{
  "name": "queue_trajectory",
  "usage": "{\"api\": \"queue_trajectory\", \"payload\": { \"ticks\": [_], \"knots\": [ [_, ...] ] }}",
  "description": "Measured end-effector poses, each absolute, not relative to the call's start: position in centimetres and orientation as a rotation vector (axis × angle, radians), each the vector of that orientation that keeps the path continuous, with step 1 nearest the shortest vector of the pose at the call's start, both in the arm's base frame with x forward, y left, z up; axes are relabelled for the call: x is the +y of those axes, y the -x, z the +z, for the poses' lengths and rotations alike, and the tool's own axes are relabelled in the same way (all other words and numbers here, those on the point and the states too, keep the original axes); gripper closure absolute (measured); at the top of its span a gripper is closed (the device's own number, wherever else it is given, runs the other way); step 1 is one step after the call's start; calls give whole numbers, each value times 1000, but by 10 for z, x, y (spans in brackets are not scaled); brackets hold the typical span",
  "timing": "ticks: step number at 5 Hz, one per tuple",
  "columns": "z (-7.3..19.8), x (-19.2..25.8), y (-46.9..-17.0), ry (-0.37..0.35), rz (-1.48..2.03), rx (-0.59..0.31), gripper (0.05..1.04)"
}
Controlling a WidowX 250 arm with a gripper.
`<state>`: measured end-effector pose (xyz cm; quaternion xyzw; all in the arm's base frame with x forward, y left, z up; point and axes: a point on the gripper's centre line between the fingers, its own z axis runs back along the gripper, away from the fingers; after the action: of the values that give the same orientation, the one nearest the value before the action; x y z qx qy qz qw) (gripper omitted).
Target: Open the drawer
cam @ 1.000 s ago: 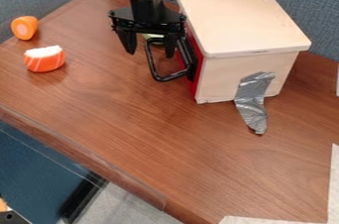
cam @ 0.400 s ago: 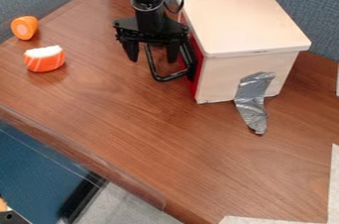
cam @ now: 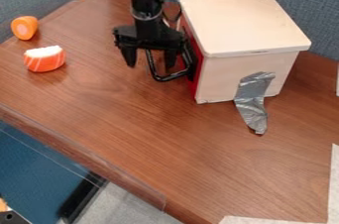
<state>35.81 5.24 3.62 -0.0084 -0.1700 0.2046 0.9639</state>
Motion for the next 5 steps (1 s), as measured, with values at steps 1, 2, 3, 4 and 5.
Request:
{"api": "queue_trajectory", "payload": {
  "ticks": [1, 2, 3, 4, 5],
  "knots": [
    [31, 52, -356, 12, 420, -345, 121],
    [29, 54, -354, 6, 431, -347, 404],
    [29, 51, -355, 19, 415, -349, 714],
    [26, 52, -352, 29, 446, -345, 837],
    [24, 61, -344, 35, 484, -329, 850]
  ]
}}
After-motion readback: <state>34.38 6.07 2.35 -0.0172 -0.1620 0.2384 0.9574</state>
